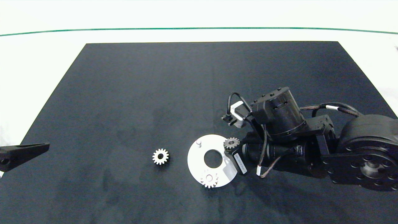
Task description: Install three planetary gears onto the carrier pins
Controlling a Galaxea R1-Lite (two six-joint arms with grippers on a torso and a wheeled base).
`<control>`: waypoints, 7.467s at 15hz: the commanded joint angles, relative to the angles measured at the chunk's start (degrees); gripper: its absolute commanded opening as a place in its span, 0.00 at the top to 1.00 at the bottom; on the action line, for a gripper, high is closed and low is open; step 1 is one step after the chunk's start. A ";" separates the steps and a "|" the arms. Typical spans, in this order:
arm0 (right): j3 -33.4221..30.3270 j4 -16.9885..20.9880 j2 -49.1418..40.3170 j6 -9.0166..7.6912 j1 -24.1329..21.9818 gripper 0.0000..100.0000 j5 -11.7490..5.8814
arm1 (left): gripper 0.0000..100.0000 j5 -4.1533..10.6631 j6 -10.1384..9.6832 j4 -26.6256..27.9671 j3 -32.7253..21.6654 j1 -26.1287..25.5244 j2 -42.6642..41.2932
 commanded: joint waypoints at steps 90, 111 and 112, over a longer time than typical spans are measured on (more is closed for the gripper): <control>14.63 13.58 -54.49 -2.84 0.28 0.00 -13.39 | 0.00 -0.94 -3.64 -3.08 -1.25 -17.67 14.69; 12.61 13.58 -58.88 -8.37 -2.44 0.00 -13.22 | 0.00 9.17 12.79 -27.78 2.09 -34.90 38.60; 12.70 13.58 -58.88 -8.37 -2.44 0.00 -13.22 | 0.01 9.17 12.88 -27.78 2.09 -34.37 38.51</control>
